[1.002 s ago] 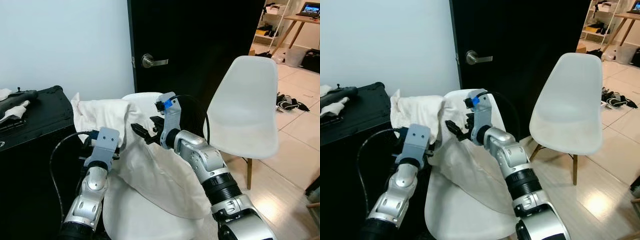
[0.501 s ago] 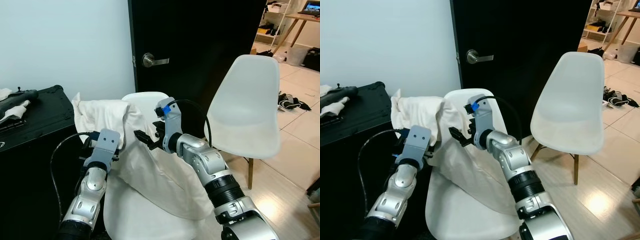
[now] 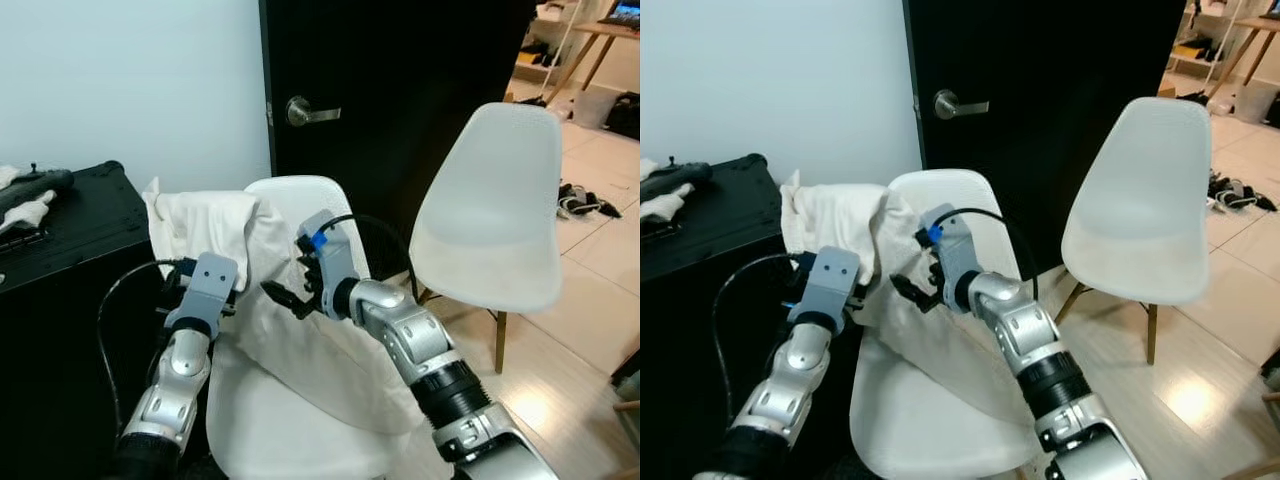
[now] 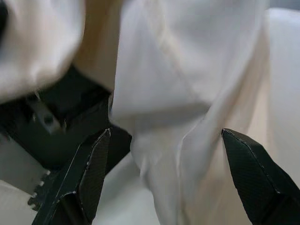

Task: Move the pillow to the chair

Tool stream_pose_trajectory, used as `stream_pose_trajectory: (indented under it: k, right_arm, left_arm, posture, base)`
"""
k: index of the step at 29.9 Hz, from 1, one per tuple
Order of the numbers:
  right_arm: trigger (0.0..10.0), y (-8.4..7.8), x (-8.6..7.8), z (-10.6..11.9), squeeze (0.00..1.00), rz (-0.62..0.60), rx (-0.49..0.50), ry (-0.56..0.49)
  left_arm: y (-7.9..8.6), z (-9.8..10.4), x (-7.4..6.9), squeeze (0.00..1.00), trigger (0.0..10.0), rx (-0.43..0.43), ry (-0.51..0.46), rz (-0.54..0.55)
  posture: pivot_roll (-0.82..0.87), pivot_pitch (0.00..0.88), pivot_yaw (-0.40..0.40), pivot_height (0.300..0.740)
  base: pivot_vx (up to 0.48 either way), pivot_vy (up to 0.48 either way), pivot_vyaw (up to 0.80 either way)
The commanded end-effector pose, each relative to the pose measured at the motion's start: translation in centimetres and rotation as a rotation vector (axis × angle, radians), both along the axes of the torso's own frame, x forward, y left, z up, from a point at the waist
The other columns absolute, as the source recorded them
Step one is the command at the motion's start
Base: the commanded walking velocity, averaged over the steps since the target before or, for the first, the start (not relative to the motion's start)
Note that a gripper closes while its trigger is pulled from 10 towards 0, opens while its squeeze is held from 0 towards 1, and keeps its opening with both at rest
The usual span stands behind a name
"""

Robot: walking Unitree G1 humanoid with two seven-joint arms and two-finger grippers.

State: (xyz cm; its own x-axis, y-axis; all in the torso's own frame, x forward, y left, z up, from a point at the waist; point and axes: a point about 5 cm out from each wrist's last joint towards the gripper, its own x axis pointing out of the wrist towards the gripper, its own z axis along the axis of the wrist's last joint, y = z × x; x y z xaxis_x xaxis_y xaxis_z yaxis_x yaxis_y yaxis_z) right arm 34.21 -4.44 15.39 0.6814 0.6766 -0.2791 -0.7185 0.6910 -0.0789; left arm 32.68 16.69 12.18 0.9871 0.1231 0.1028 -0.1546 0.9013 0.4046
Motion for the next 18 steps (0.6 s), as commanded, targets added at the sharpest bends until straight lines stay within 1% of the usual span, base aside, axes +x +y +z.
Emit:
stream_pose_trajectory:
  k: [1,2,4,7,9,10,11,12,14,18]
  right_arm:
    - [10.0,0.1,-0.2,-0.9,0.00,0.000,-0.044,-0.008]
    - [10.0,0.1,-0.2,-0.9,0.00,0.000,-0.044,-0.008]
    - [10.0,-0.1,-0.2,-1.4,0.00,-0.009,-0.090,-0.029]
    - [10.0,-0.2,-0.2,-1.6,0.00,-0.014,-0.109,-0.036]
    - [10.0,-0.6,0.0,-2.2,0.00,-0.046,-0.164,-0.045]
    - [10.0,-0.9,0.2,-2.4,0.00,-0.083,-0.189,-0.052]
    - [10.0,-1.4,0.5,-2.6,0.00,-0.130,-0.197,-0.055]
    - [10.0,-1.4,0.5,-2.6,0.00,-0.130,-0.197,-0.055]
    - [10.0,-2.0,1.0,-2.5,0.00,-0.209,-0.191,-0.073]
    - [10.0,-2.3,1.3,-2.3,0.00,-0.241,-0.191,-0.087]
  left_arm:
    - [0.4,0.0,0.0,0.00,10.0,0.013,-0.002,0.000]
    - [0.4,0.0,0.0,0.00,10.0,0.013,-0.002,0.000]
    - [0.4,0.0,0.0,0.00,10.0,0.014,-0.005,-0.002]
    - [0.4,0.0,0.0,0.00,10.0,0.014,-0.006,-0.002]
    - [0.3,0.2,0.1,0.00,10.0,0.016,-0.011,-0.004]
    - [0.2,0.2,0.0,0.00,10.0,0.016,-0.014,-0.007]
    - [0.1,0.3,0.0,0.00,10.0,0.016,-0.018,-0.013]
    - [0.1,0.3,0.0,0.00,10.0,0.016,-0.018,-0.013]
    - [-0.2,0.4,-0.1,0.00,10.0,0.020,-0.024,-0.026]
    - [-0.3,0.5,-0.1,0.00,10.0,0.024,-0.027,-0.032]
  posture:
    - [-0.20,0.039,0.011,0.620]
    - [-0.20,0.039,0.011,0.620]
    - [-0.20,0.039,0.011,0.610]
    - [-0.20,0.039,0.011,0.605]
    - [-0.20,0.045,0.013,0.595]
    - [-0.19,0.045,0.016,0.590]
    - [-0.19,0.045,0.016,0.585]
    - [-0.19,0.045,0.016,0.585]
    - [-0.19,0.051,0.019,0.575]
    - [-0.19,0.051,0.019,0.565]
  base:
    - [0.000,0.000,0.00]
    - [0.000,0.000,0.00]
    - [0.000,0.000,0.00]
    - [0.000,0.000,0.00]
    - [0.000,0.000,0.00]
    - [0.000,0.000,0.00]
    - [0.000,0.000,0.00]
    - [0.000,0.000,0.00]
    - [0.000,0.000,0.00]
    - [0.000,0.000,0.00]
